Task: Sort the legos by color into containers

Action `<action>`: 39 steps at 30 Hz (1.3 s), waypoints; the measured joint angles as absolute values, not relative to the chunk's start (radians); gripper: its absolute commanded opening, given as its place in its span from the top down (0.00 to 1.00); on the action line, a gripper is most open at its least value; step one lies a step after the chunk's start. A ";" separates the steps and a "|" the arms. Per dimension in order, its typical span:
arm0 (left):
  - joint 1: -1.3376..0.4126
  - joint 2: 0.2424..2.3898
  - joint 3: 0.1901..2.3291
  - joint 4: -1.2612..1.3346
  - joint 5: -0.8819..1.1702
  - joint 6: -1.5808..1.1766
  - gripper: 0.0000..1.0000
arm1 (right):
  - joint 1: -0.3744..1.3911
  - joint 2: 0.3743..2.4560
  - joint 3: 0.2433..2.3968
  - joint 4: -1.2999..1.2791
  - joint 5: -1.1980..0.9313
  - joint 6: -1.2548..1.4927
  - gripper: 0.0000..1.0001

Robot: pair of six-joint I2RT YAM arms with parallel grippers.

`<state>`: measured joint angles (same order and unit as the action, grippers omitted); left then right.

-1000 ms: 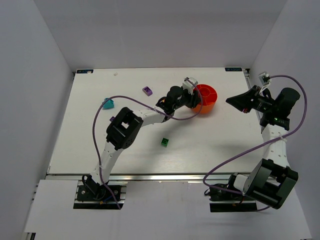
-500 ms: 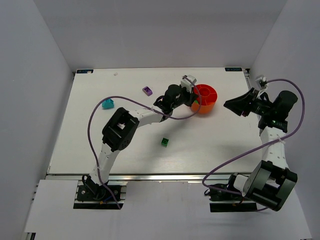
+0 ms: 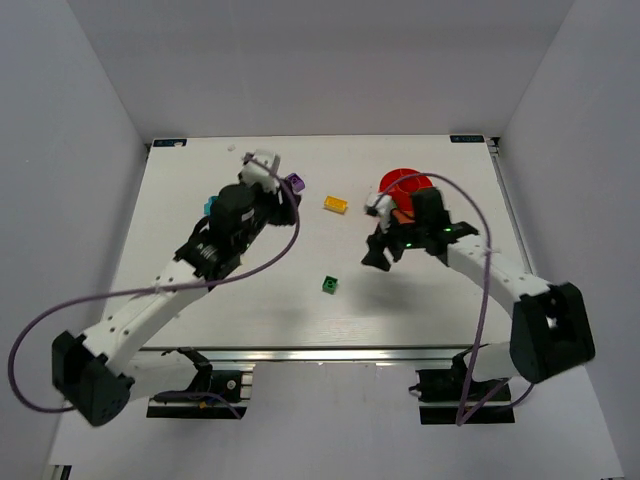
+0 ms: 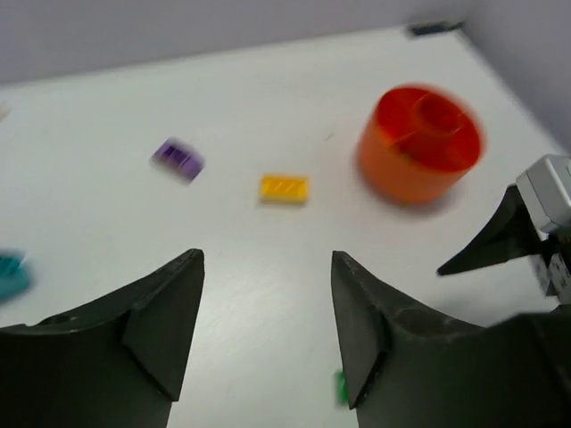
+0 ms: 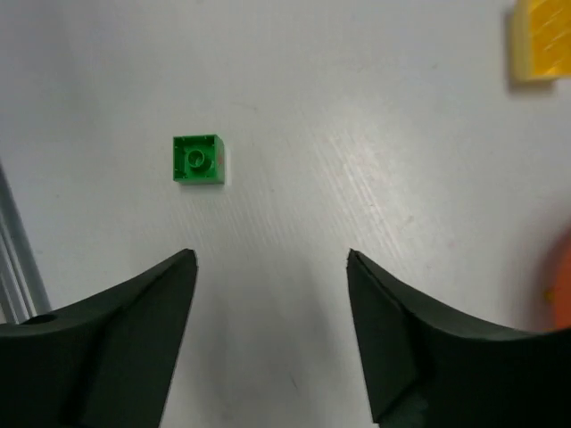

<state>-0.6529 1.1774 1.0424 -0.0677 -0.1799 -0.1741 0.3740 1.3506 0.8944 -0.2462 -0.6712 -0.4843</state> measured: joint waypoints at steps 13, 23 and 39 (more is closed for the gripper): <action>-0.659 0.837 0.700 -0.276 -0.608 -0.148 0.14 | 0.717 1.734 1.098 -0.288 -0.223 -0.353 0.11; -0.658 0.838 0.700 -0.278 -0.637 -0.144 0.14 | 0.804 1.782 1.107 -0.300 -0.212 -0.344 0.15; -0.658 0.838 0.700 -0.278 -0.640 -0.142 0.14 | 0.840 1.809 1.107 -0.297 -0.162 -0.371 0.82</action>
